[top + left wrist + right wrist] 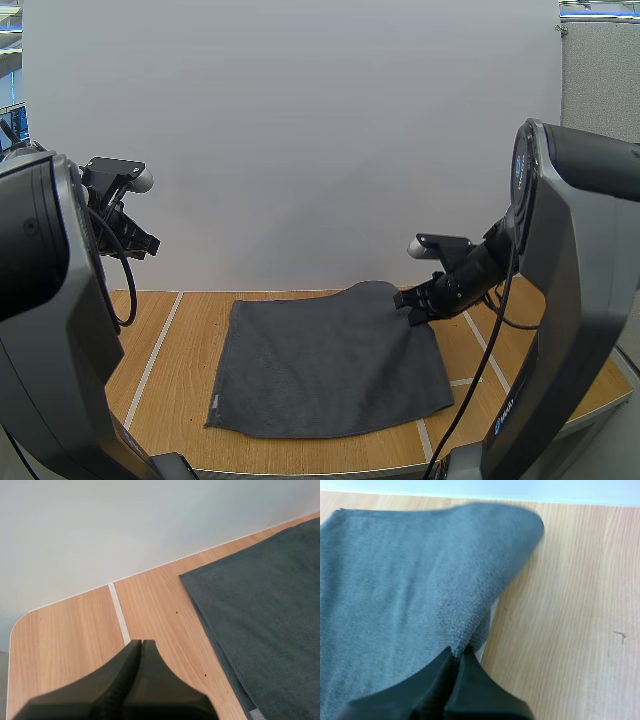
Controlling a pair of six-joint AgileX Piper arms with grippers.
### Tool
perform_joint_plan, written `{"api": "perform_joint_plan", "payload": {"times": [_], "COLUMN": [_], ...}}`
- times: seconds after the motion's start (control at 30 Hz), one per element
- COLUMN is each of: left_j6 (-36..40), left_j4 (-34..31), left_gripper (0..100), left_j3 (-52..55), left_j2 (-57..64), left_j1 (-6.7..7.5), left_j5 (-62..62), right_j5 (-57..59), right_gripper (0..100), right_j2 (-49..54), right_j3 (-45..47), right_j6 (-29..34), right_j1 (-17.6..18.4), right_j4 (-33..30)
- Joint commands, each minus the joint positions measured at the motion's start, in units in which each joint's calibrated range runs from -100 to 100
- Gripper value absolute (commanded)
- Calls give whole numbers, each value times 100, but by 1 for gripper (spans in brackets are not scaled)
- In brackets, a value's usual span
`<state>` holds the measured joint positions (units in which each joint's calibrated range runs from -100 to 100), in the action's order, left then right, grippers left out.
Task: Fold the towel
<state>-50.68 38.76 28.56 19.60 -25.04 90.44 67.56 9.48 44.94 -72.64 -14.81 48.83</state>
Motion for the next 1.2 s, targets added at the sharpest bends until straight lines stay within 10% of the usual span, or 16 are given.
{"api": "perform_joint_plan", "payload": {"times": [0.0,0.7,0.9,1.17], "left_j6": [44,44,44,44], "left_j4": [21,21,21,21], "left_gripper": [0,0,0,0], "left_j3": [7,7,7,7], "left_j2": [22,22,22,36], "left_j1": [-3,-3,-3,11], "left_j5": [61,61,61,61], "right_j5": [133,-23,-58,-384], "right_gripper": [0,0,100,100], "right_j2": [95,-447,-402,7], "right_j3": [18,35,35,22], "right_j6": [-7,108,304,334], "right_j1": [-29,-29,-29,-29], "right_j4": [-65,-322,-333,-260]}}
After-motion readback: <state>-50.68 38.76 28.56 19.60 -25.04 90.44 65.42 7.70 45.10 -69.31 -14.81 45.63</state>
